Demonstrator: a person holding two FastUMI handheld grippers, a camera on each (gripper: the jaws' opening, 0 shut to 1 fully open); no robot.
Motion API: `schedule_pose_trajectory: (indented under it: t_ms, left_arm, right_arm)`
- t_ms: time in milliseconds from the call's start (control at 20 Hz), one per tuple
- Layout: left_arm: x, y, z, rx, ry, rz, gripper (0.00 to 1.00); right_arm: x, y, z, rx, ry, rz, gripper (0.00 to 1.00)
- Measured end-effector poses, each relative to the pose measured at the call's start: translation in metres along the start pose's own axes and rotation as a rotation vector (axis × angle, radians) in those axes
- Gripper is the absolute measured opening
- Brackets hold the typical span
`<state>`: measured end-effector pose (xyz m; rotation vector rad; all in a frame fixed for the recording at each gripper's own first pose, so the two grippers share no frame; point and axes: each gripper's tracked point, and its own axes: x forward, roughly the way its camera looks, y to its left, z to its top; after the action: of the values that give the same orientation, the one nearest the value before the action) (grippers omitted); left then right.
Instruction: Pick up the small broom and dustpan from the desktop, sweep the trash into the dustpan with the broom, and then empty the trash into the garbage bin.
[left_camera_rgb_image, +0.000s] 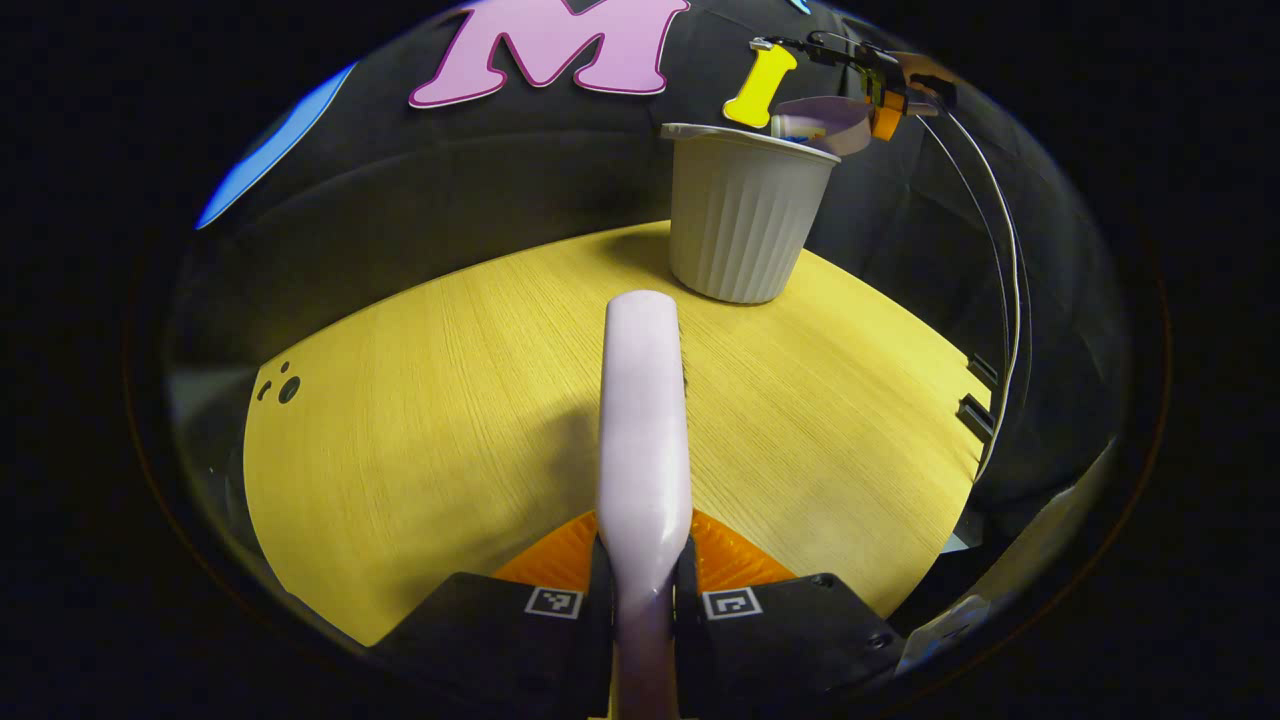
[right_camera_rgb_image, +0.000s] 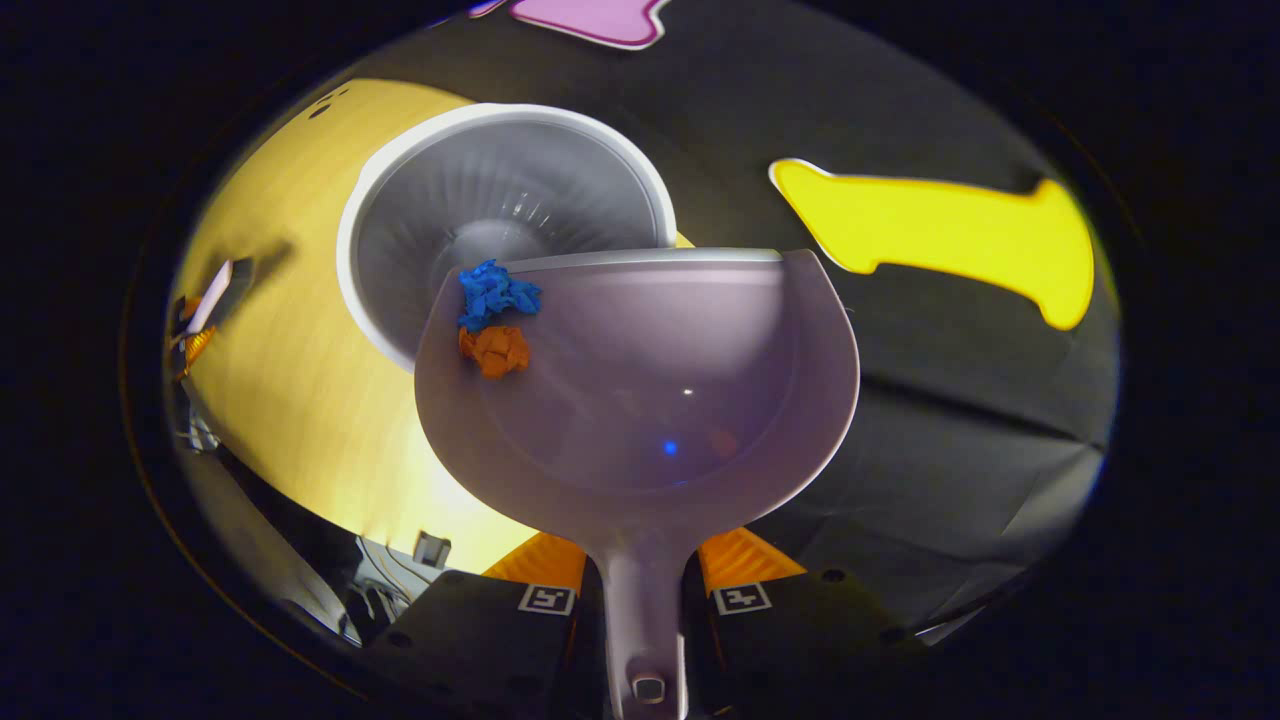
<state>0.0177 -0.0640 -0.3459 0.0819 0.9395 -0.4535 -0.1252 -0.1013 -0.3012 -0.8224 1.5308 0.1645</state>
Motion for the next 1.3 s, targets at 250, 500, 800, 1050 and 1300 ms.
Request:
schedule_pose_trajectory:
  t_ms: [250,500,800,1050,1300]
  left_arm:
    - [0.006,0.001,0.001,-0.001,0.000,-0.004,0.31]
    - [0.009,0.006,0.005,0.003,-0.001,0.000,0.31]
    - [0.004,0.018,0.010,-0.002,-0.036,0.045,0.29]
    - [-0.006,0.033,0.012,-0.007,-0.072,0.096,0.29]
    - [-0.019,0.044,0.016,0.003,-0.104,0.124,0.28]
  right_arm:
    - [-0.003,-0.003,0.001,-0.062,0.028,-0.010,0.35]
    - [0.000,-0.002,0.001,-0.042,0.002,-0.011,0.35]
    - [-0.004,0.016,0.004,0.233,-0.228,0.049,0.35]
    - [-0.028,0.040,0.002,0.499,-0.492,0.139,0.36]
    - [-0.047,0.109,-0.017,0.679,-0.653,0.241,0.35]
